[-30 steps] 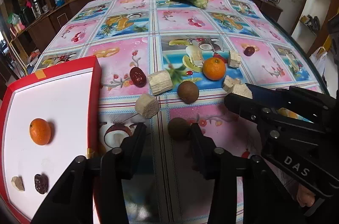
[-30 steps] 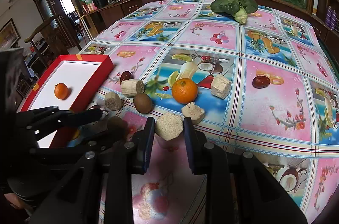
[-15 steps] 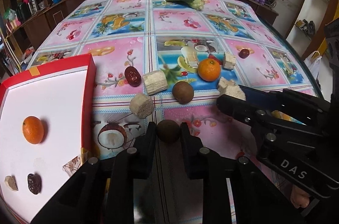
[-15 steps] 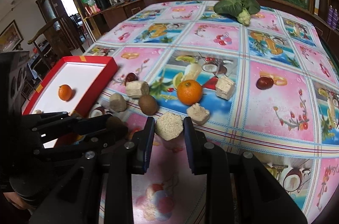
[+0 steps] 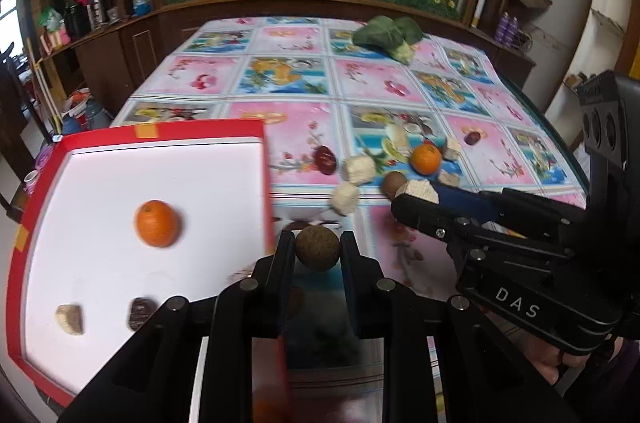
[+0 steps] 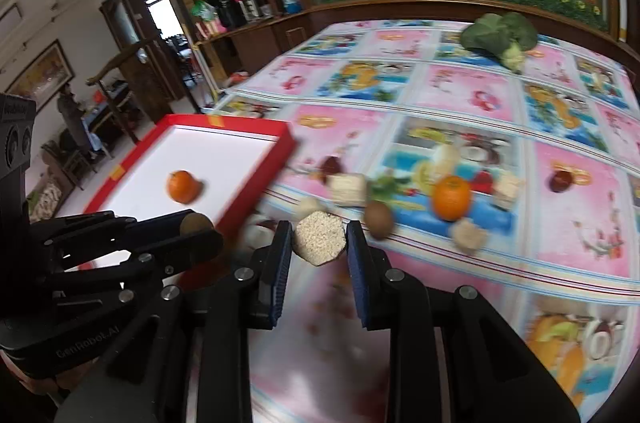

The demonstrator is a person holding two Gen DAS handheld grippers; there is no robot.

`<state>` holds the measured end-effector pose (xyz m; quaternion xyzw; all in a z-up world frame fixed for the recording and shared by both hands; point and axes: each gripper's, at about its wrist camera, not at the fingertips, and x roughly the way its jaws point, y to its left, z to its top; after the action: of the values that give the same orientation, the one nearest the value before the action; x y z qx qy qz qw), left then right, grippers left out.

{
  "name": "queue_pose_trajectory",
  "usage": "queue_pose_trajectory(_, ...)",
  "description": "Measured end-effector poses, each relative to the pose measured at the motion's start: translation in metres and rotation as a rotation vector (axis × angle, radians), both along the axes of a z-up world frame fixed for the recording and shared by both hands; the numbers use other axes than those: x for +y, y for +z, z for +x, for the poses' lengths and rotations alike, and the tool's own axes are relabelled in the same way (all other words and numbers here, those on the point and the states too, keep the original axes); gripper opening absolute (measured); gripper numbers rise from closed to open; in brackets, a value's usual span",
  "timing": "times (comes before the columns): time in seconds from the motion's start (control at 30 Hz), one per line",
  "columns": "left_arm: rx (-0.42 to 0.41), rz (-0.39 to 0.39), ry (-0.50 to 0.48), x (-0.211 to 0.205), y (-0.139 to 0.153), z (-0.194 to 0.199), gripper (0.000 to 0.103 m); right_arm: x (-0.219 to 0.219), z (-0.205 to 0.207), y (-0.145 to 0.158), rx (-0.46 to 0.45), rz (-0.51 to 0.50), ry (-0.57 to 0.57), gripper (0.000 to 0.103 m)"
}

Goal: Organize fruits
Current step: 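Grasp a beige square cake with the right tool while the left tool grasps a brown round fruit, then carry the cake and brown fruit into the tray and open both tools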

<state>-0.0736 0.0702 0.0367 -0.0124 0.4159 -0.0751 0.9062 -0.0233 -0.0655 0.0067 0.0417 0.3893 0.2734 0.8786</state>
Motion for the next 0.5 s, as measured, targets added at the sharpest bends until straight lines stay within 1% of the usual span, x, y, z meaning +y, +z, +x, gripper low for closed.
queue_pose_trajectory(0.07, -0.021, -0.002, 0.03, 0.014, 0.005, -0.004, 0.022, 0.013, -0.002, 0.002, -0.002, 0.012, 0.02, 0.03)
queue_pose_trajectory(0.17, -0.053, 0.002, 0.101, 0.042, 0.013, -0.008, 0.022, 0.036, -0.005, 0.004, 0.001, 0.024, 0.06, 0.03)
queue_pose_trajectory(0.27, -0.072, 0.004, 0.194, 0.078, 0.017, -0.012, 0.022, 0.062, -0.009, 0.006, 0.0, 0.015, 0.108, 0.03)
queue_pose_trajectory(0.4, -0.077, 0.031, 0.294, 0.114, 0.014, -0.019, 0.022, 0.094, -0.015, 0.006, -0.007, -0.002, 0.168, 0.03)
queue_pose_trajectory(0.5, -0.067, 0.052, 0.338, 0.13, 0.007, -0.024, 0.022, 0.112, -0.018, 0.004, -0.01, -0.017, 0.197, 0.03)
